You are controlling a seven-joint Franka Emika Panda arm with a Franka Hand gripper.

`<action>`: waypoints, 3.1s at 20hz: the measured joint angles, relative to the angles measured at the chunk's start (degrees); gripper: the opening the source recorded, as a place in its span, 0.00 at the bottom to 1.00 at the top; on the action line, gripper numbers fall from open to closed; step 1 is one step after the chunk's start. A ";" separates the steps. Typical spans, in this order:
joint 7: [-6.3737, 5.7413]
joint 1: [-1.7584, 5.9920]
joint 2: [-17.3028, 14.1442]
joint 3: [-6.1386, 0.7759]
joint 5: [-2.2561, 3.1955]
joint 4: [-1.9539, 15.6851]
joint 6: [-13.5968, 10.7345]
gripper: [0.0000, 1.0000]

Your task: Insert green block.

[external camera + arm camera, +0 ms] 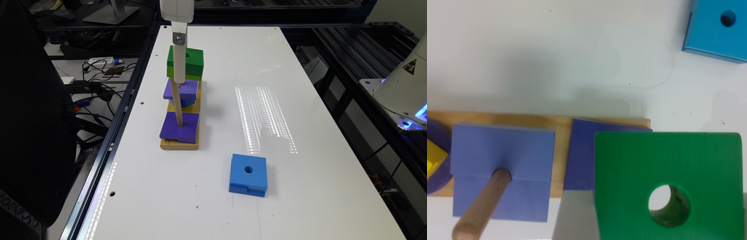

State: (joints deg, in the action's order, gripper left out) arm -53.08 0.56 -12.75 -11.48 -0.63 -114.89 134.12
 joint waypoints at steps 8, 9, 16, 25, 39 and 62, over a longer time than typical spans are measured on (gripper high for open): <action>0.00 0.01 -0.04 -0.02 0.00 0.06 0.02 0.00; 0.00 0.02 -0.06 -0.01 0.00 0.09 0.02 0.00; 0.00 0.04 -0.32 0.01 0.00 0.44 0.02 0.00; 0.00 0.04 -0.93 0.03 0.00 1.32 0.04 0.00; 0.00 0.04 -1.35 0.04 0.00 1.95 0.02 0.00; 0.12 0.14 -2.73 0.15 0.06 3.46 0.03 0.00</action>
State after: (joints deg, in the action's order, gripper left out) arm -52.97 0.70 -15.48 -11.33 -0.57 -111.43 134.15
